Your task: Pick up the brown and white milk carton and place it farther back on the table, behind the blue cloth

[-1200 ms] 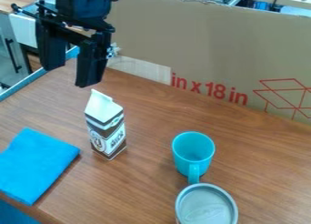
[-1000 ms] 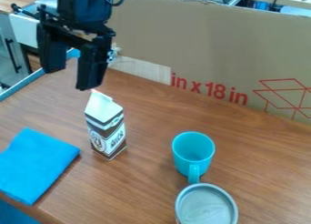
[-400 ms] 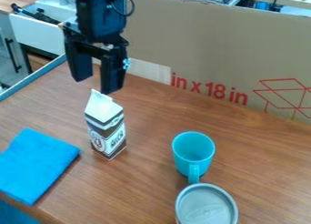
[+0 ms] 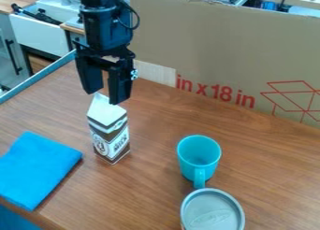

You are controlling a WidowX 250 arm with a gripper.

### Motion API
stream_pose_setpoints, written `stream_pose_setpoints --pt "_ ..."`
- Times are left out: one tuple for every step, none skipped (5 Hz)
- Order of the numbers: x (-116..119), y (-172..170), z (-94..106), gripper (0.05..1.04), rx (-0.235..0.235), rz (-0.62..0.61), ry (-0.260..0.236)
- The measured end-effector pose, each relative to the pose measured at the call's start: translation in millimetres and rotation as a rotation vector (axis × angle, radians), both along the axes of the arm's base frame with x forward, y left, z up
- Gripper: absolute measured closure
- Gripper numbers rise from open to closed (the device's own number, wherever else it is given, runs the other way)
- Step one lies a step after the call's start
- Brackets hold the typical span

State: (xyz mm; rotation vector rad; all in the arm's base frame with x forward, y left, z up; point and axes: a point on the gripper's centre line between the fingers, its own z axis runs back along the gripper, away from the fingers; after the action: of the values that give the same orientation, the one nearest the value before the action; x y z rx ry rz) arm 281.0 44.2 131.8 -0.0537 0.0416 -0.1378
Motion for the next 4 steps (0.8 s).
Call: stream_pose_setpoints --pt "2.9 4.7 -3.9 0.167 0.027 0.01 0.013" --pt "2.2 8.2 -7.4 0.168 0.051 0.022 0.032" --pt "2.6 9.5 -6.6 0.168 0.063 0.035 0.029" --pt "2.9 6.5 -7.4 0.168 0.071 0.019 0.033"
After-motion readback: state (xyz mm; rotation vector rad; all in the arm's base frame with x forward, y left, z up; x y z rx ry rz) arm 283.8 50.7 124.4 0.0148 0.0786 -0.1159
